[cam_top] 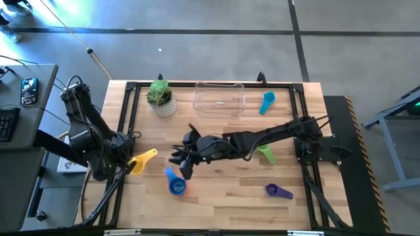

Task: Nest measuring cups in basket
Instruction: Stack the yellow measuring cup on top of the blue measuring cup

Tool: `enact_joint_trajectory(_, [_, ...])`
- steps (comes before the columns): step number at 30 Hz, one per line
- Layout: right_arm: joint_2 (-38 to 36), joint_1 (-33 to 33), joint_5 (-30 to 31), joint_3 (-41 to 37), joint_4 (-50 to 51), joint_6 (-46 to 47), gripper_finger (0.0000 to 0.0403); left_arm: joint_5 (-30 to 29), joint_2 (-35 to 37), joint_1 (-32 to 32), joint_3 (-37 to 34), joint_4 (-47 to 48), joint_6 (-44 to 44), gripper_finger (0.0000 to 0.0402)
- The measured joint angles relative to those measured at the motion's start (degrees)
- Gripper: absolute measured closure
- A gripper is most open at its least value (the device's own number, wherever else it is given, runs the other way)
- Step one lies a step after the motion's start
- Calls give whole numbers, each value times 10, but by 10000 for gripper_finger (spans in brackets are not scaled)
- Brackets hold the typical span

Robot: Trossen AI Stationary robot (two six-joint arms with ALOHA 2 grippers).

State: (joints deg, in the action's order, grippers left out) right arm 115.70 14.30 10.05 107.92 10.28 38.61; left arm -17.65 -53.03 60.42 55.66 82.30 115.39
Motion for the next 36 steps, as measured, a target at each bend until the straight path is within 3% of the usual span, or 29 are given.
enact_joint_trajectory(22, [149,-3,-165,0,37,130,284,-13,10,0,0,19,15,396])
enact_joint_trajectory(36, [175,-3,-196,0,58,150,284,-24,10,0,0,19,16,396])
